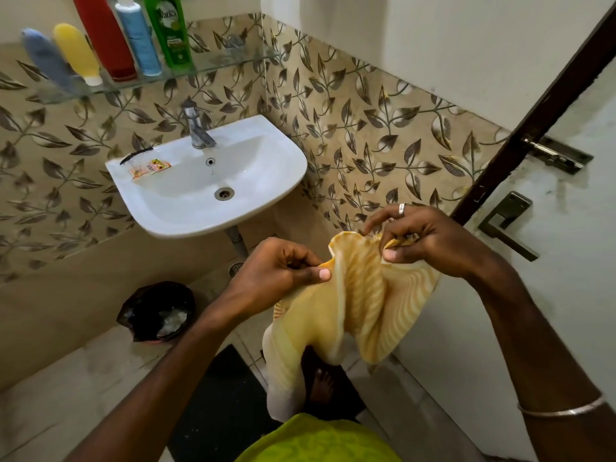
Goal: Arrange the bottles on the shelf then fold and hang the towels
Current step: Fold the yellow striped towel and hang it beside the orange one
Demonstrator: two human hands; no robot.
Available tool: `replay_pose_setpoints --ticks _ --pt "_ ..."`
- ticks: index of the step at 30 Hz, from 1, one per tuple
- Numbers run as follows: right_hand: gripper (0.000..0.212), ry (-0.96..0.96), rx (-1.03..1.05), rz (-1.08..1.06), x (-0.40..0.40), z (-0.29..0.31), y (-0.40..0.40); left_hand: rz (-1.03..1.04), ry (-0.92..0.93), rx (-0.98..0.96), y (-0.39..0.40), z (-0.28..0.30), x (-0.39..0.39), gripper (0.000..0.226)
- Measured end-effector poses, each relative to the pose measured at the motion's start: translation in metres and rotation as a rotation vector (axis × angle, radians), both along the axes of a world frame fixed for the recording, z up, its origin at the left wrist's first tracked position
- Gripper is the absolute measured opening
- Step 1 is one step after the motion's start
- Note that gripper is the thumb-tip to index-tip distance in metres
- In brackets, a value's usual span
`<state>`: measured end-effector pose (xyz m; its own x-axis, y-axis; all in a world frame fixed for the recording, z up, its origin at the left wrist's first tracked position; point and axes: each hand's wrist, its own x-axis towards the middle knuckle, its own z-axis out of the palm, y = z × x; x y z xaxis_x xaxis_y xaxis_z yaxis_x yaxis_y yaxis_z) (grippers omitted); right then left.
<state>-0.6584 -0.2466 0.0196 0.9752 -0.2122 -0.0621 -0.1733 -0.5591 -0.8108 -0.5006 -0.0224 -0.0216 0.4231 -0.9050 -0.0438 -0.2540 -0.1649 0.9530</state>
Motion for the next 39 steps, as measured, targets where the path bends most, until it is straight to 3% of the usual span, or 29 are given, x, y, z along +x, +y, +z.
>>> replay_pose_setpoints --ticks 5,8,11,16,27,31,39 --pt "0.03 0.043 0.136 0.204 0.013 -0.007 0.033 -0.072 -0.064 -0.052 -0.012 0.007 -0.001 0.014" --pt "0.017 0.007 0.129 0.243 0.019 -0.016 0.037 -0.074 -0.062 -0.063 -0.013 0.012 0.0 0.012" --pt "0.004 -0.009 0.136 0.207 0.02 -0.017 0.032 -0.077 -0.04 -0.03 -0.011 0.013 0.002 0.017" --pt "0.006 0.01 0.117 0.202 0.02 -0.011 0.022 -0.063 0.027 0.05 -0.005 0.009 -0.001 0.033" --pt "0.011 0.013 0.082 0.013 0.005 -0.002 -0.009 0.008 0.08 0.127 0.011 0.004 0.002 0.021" --pt "0.026 0.011 0.029 -0.042 -0.002 0.001 -0.016 0.01 0.077 0.125 0.012 0.005 0.002 0.019" --pt "0.032 0.038 0.062 0.16 0.008 -0.007 0.023 -0.046 -0.031 0.018 -0.005 0.008 -0.004 0.015"
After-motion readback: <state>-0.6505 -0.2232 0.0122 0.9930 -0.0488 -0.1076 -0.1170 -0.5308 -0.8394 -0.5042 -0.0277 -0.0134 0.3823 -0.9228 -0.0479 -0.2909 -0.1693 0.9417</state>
